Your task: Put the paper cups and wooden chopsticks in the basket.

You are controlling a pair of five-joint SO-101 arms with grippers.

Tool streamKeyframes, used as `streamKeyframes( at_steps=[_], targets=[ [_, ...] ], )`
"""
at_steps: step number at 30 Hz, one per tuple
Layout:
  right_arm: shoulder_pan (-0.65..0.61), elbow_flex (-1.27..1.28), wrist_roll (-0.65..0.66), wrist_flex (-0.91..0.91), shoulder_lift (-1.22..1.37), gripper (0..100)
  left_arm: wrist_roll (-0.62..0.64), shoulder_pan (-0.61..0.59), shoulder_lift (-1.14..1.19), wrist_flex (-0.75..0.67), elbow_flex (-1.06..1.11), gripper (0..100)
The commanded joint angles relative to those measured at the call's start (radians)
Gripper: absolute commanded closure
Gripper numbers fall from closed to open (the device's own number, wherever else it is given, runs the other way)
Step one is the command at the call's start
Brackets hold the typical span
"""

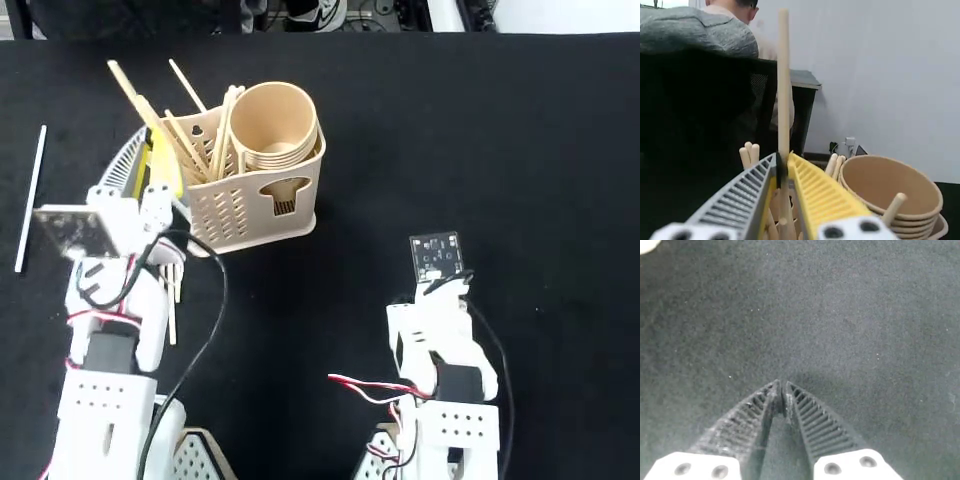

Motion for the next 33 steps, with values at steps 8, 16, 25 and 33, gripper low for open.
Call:
streamKeyframes(
  at_steps=[8, 16, 25, 33],
  targets=[
    [-0.009, -0.002, 0.005, 0.003, -0.01, 98.6, 0.13, -0.008, 0.044, 0.72, -0.533, 79],
    [-0.009, -0.002, 0.005, 0.003, -0.01, 98.6, 0.135, -0.334, 0.295, 1.069, -0.895, 79],
    [-0.009, -0.002, 0.005, 0.003, -0.01, 98.6, -0.026, -0.661, 0.821, 0.982, -1.059, 79],
    [-0.011, -0.002, 0.005, 0.003, -0.01, 98.6, -0.393, -0.745, 1.424, 1.046, -1.468, 79]
  ],
)
